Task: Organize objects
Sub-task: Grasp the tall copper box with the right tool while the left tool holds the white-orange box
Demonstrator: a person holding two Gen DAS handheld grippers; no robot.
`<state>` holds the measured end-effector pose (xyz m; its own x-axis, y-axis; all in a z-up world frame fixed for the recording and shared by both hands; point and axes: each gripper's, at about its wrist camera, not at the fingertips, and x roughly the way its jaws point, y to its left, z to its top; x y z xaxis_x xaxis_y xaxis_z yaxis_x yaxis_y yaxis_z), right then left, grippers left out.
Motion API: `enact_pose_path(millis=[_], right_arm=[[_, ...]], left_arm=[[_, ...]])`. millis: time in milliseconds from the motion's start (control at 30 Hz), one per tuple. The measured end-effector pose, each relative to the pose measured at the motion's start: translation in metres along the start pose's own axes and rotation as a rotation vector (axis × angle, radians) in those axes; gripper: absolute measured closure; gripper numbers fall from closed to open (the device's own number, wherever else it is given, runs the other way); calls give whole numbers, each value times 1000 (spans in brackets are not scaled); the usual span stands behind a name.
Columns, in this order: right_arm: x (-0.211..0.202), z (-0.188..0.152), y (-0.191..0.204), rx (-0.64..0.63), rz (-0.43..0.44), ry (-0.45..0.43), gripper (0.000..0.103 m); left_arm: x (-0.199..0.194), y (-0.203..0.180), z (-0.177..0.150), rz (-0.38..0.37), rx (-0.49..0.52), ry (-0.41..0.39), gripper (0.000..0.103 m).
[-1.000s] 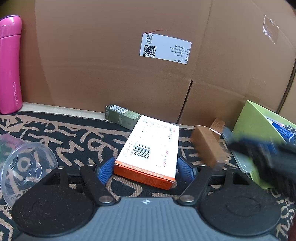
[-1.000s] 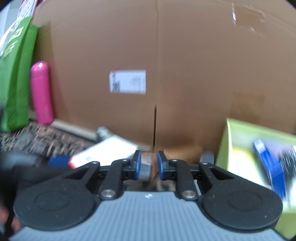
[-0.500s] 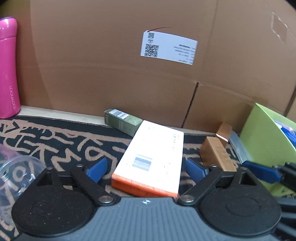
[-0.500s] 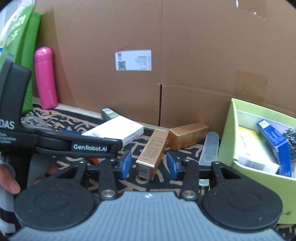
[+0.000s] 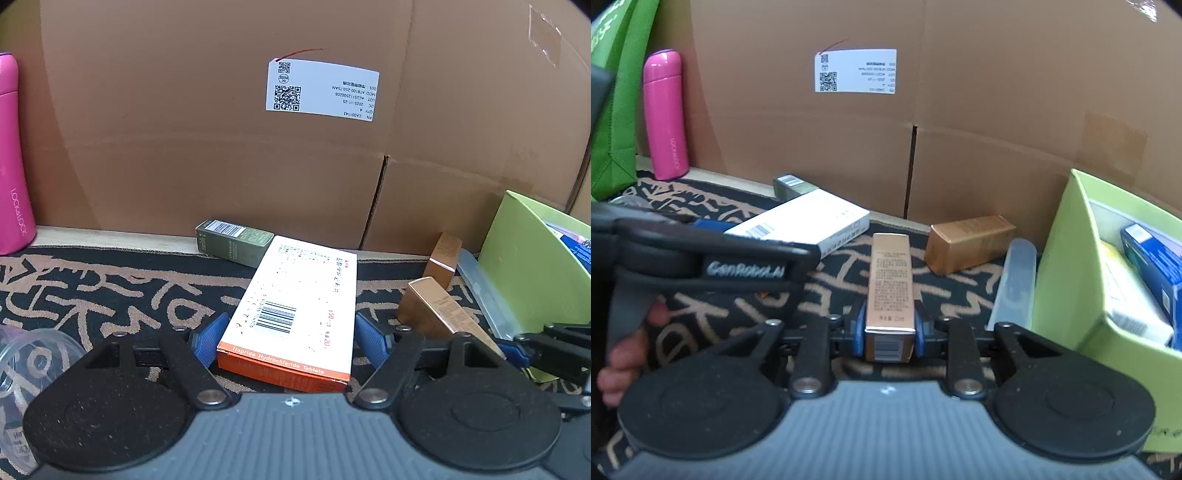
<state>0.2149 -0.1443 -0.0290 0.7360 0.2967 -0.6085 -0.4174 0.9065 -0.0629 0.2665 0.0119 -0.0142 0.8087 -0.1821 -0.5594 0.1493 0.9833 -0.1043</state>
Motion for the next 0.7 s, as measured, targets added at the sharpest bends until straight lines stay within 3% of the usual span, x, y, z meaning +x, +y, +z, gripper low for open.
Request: enact_pose_path(millis=[167,267,300,333,367,467,700], right_arm=[[8,7,0,15,-10,-20,77],[14,9,1,14,-8,-21,77],[13,9,1,12,-3,-22,78],[12,8,0,13,1,-23,79],[11,8,0,13,5,-27,79],[6,4,2,3,10,-41,79],[-24,3,-6,1,7,-135,79]], left_arm=[[6,-4,3,17,3,16,4],[12,-7,5,29,6,23,2],[12,-7,4,27,9,23,3],[10,-7,4,23,5,16,11],[8,-5,4,20,0,2,26],[5,-1,4,5,-19,-13,32],[-13,4,2,-12,-90,-63,34]])
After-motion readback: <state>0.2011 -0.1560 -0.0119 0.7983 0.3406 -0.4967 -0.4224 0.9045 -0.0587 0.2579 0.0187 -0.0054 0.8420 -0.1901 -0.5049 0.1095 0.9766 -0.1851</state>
